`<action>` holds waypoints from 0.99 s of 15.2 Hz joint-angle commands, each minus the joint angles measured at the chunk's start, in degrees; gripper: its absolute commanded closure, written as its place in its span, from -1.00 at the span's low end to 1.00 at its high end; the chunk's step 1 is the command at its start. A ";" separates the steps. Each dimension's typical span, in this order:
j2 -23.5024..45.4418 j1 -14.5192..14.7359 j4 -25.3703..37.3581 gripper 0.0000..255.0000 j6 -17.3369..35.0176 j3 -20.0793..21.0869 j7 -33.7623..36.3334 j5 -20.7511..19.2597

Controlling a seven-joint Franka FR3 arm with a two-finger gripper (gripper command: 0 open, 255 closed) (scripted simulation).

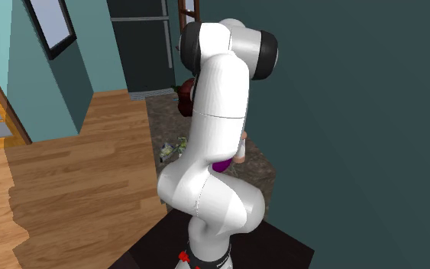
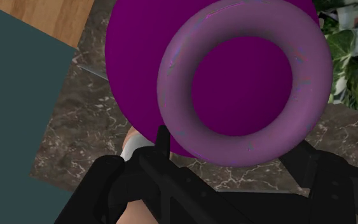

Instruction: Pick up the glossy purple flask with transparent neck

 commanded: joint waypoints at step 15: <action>-4.32 -0.81 1.02 1.00 -5.33 1.19 -1.61 2.50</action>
